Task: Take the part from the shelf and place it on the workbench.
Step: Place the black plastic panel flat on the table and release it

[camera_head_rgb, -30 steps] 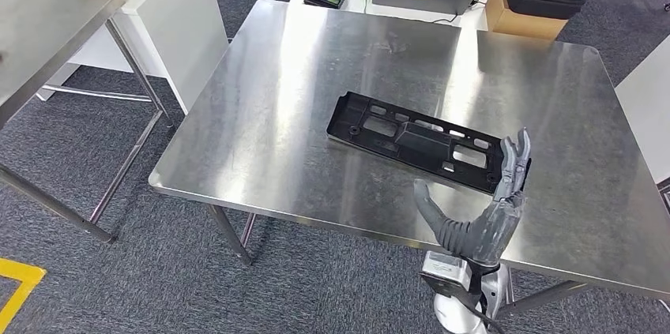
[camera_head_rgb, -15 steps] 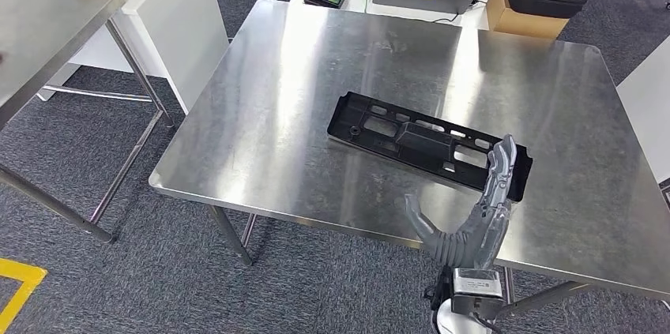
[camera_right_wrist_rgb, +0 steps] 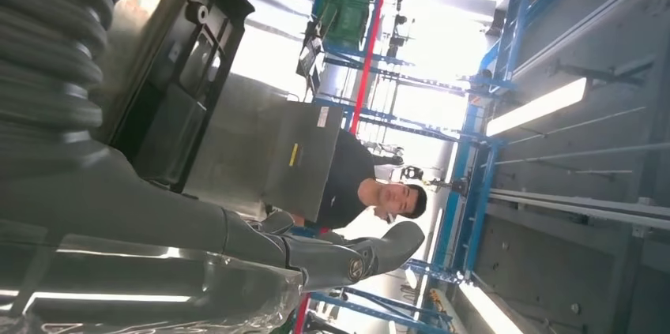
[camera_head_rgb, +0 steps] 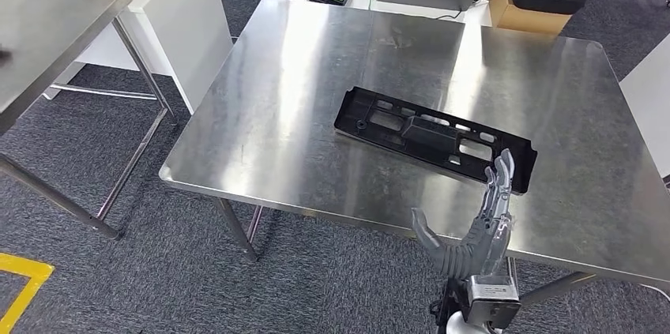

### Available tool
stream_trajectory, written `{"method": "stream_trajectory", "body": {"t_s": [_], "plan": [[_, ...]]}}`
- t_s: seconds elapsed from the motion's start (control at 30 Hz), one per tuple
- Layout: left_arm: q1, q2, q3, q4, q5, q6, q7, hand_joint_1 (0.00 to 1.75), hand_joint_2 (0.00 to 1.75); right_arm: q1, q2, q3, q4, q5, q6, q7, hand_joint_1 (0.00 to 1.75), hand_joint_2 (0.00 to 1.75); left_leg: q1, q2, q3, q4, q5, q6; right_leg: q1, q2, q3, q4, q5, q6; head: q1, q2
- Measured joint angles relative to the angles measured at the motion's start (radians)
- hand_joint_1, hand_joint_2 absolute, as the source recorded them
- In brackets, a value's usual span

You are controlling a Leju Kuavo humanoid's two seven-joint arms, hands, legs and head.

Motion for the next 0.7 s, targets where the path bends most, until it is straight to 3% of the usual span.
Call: {"method": "stream_trajectory", "body": {"t_s": [0.07, 0.13, 0.2, 0.23, 0.27, 0.33, 0.37, 0.4, 0.43, 0.47, 0.53, 0.6, 0.63, 0.7], "plan": [[-0.002, -0.002, 0.007, 0.0, 0.003, 0.0, 0.0, 0.0, 0.0, 0.001, 0.003, -0.005, 0.004, 0.0, 0.002, -0.004, 0.0, 1.75, -0.001, -0.001, -0.004, 0.0, 0.011, -0.009, 0.009, 0.001, 0.082, -0.124, 0.032, -0.012, -0.002, 0.0], [-0.002, -0.004, 0.013, 0.0, 0.006, 0.002, 0.0, 0.0, 0.0, 0.002, 0.006, -0.01, 0.006, 0.0, 0.003, -0.005, 0.0, 1.75, 0.001, -0.001, -0.004, 0.0, 0.02, -0.02, 0.016, 0.003, 0.09, -0.152, 0.045, -0.031, -0.002, 0.0], [-0.002, -0.005, 0.016, 0.0, 0.009, 0.003, 0.0, 0.0, 0.0, 0.002, 0.008, -0.013, 0.009, -0.001, 0.004, -0.006, 0.0, 1.75, 0.003, -0.002, -0.01, 0.003, 0.023, -0.034, 0.01, 0.002, 0.078, -0.158, 0.059, -0.048, -0.002, 0.0], [-0.002, -0.006, 0.016, 0.0, 0.01, 0.003, 0.0, 0.0, 0.0, 0.002, 0.01, -0.014, 0.01, -0.001, 0.005, -0.005, 0.0, 1.75, 0.005, -0.001, -0.017, 0.014, 0.006, -0.043, 0.005, 0.001, 0.073, -0.16, 0.067, -0.058, -0.002, 0.0], [-0.002, -0.006, 0.017, 0.0, 0.01, 0.003, 0.0, 0.0, 0.0, 0.003, 0.013, -0.015, 0.011, -0.001, 0.006, -0.005, 0.0, 1.75, 0.009, -0.001, -0.029, 0.045, -0.03, -0.053, 0.0, -0.001, 0.066, -0.162, 0.077, -0.066, -0.004, 0.0], [-0.002, -0.006, 0.017, 0.0, 0.011, 0.004, 0.0, 0.0, 0.0, 0.004, 0.016, -0.017, 0.013, -0.001, 0.009, -0.005, 0.0, 1.75, 0.02, 0.001, -0.066, 0.164, -0.133, -0.072, -0.001, -0.003, 0.049, -0.161, 0.094, -0.074, -0.007, 0.0], [-0.002, -0.006, 0.018, 0.0, 0.012, 0.005, 0.0, 0.0, 0.0, 0.005, 0.017, -0.018, 0.015, -0.001, 0.011, -0.005, 0.0, 1.75, 0.027, 0.001, -0.082, 0.232, -0.174, -0.08, -0.001, -0.004, 0.04, -0.16, 0.102, -0.074, -0.007, 0.0], [-0.002, -0.006, 0.02, 0.0, 0.014, 0.006, 0.0, 0.0, 0.0, 0.005, 0.017, -0.019, 0.017, -0.001, 0.013, -0.005, 0.0, 1.75, 0.033, 0.002, -0.087, 0.28, -0.193, -0.087, -0.001, -0.005, 0.03, -0.158, 0.111, -0.071, -0.007, 0.0], [-0.002, -0.006, 0.021, 0.0, 0.015, 0.009, 0.001, 0.0, 0.0, 0.005, 0.017, -0.02, 0.019, -0.002, 0.014, -0.004, 0.0, 1.75, 0.038, 0.003, -0.075, 0.295, -0.19, -0.092, -0.002, -0.005, 0.021, -0.157, 0.119, -0.068, -0.007, 0.0], [-0.002, -0.006, 0.022, 0.0, 0.017, 0.012, 0.004, 0.0, 0.0, 0.005, 0.017, -0.022, 0.022, -0.003, 0.016, -0.003, 0.0, 1.75, 0.043, 0.004, -0.043, 0.27, -0.17, -0.096, -0.004, -0.006, 0.011, -0.154, 0.125, -0.064, -0.007, 0.0], [-0.003, -0.006, 0.023, 0.0, 0.018, 0.02, 0.012, 0.0, 0.0, 0.004, 0.019, -0.025, 0.027, -0.006, 0.02, -0.001, 0.0, 1.75, 0.051, 0.005, 0.065, 0.132, -0.131, -0.101, -0.006, -0.006, -0.006, -0.145, 0.134, -0.054, -0.008, 0.0], [-0.004, -0.007, 0.023, 0.0, 0.017, 0.026, 0.025, 0.0, 0.0, 0.001, 0.023, -0.028, 0.029, -0.011, 0.024, -0.001, 0.0, 1.75, 0.049, -0.001, 0.141, 0.02, -0.12, -0.093, -0.004, -0.006, -0.015, -0.138, 0.142, -0.041, -0.007, 0.0], [-0.005, -0.007, 0.023, 0.0, 0.015, 0.028, 0.032, 0.0, 0.0, 0.001, 0.025, -0.03, 0.03, -0.013, 0.026, -0.001, 0.0, 1.75, 0.046, -0.003, 0.15, 0.001, -0.122, -0.086, -0.003, -0.006, -0.018, -0.137, 0.147, -0.034, -0.007, 0.0], [-0.004, -0.006, 0.023, 0.0, 0.012, 0.031, 0.043, 0.0, 0.0, 0.001, 0.026, -0.034, 0.031, -0.02, 0.03, -0.001, 0.0, 1.75, 0.041, -0.003, 0.139, -0.004, -0.11, -0.064, -0.001, -0.006, -0.023, -0.136, 0.156, -0.017, -0.002, 0.0]]}}
